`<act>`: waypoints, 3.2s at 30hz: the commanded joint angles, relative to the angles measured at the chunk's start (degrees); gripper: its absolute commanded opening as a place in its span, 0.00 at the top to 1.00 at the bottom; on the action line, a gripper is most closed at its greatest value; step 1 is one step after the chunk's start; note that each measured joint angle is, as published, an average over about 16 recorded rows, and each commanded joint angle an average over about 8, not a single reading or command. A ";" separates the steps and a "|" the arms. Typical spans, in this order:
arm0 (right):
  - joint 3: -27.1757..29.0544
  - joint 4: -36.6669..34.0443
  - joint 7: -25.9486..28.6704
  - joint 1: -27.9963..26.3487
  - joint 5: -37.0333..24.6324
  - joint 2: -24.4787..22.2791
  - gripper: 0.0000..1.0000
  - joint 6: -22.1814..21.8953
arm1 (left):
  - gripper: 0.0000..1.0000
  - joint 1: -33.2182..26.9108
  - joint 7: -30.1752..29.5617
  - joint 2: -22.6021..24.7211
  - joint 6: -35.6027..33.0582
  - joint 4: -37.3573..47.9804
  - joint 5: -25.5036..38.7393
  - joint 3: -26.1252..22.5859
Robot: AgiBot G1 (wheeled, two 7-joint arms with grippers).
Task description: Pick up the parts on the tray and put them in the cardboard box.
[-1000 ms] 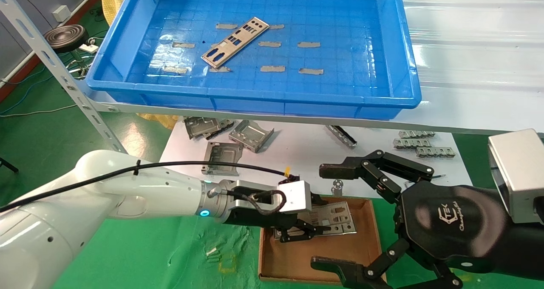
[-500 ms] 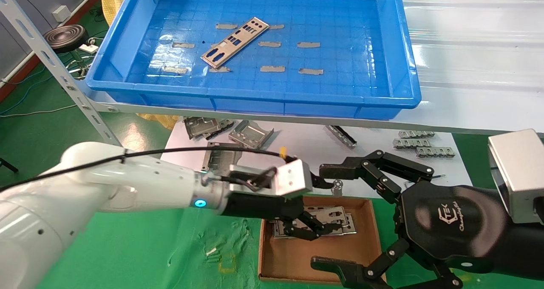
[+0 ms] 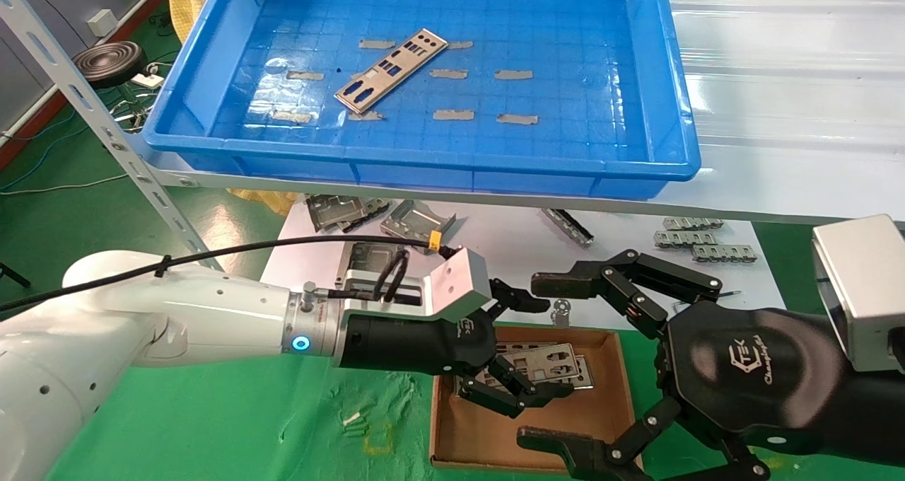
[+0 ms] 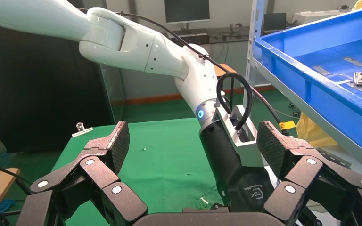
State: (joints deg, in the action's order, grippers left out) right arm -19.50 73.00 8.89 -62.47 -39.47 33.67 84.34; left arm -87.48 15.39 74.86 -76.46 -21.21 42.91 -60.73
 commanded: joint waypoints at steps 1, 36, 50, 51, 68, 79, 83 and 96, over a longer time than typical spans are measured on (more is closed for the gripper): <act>0.00 0.00 0.00 0.00 0.00 0.00 0.00 0.00 | 0.00 -0.15 0.23 0.23 0.63 -0.11 0.41 -0.25; -0.04 -0.03 -0.03 -0.02 0.03 -0.01 0.00 0.01 | 0.00 14.58 -14.67 -22.42 -4.95 -29.64 -0.42 25.17; -0.06 -0.03 -0.03 -0.03 0.04 -0.01 0.00 0.00 | 0.00 20.73 -20.90 -31.88 -7.28 -41.98 -0.76 35.78; -0.06 -0.03 -0.04 -0.03 0.04 -0.01 0.00 0.00 | 0.00 21.18 -21.35 -32.56 -7.44 -42.87 -0.79 36.54; -0.07 -0.04 -0.05 -0.01 0.05 -0.03 0.00 -0.03 | 0.00 26.70 -26.62 -41.05 -9.65 -54.06 -1.10 46.14; -0.07 -0.04 -0.05 -0.02 0.06 -0.03 0.00 -0.03 | 0.00 26.32 -26.33 -40.39 -9.43 -53.12 -1.11 45.35; -0.07 -0.04 -0.05 -0.02 0.06 -0.03 0.00 -0.03 | 0.00 26.20 -26.28 -40.23 -9.36 -52.90 -1.11 45.16; -0.07 -0.04 -0.05 -0.02 0.06 -0.03 0.00 -0.03 | 0.00 26.01 -26.19 -39.96 -9.28 -52.52 -1.11 44.85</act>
State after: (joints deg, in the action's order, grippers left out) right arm -19.57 72.95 8.84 -62.48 -39.41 33.64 84.31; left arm -61.46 -10.80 34.89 -85.74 -73.74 41.80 -15.88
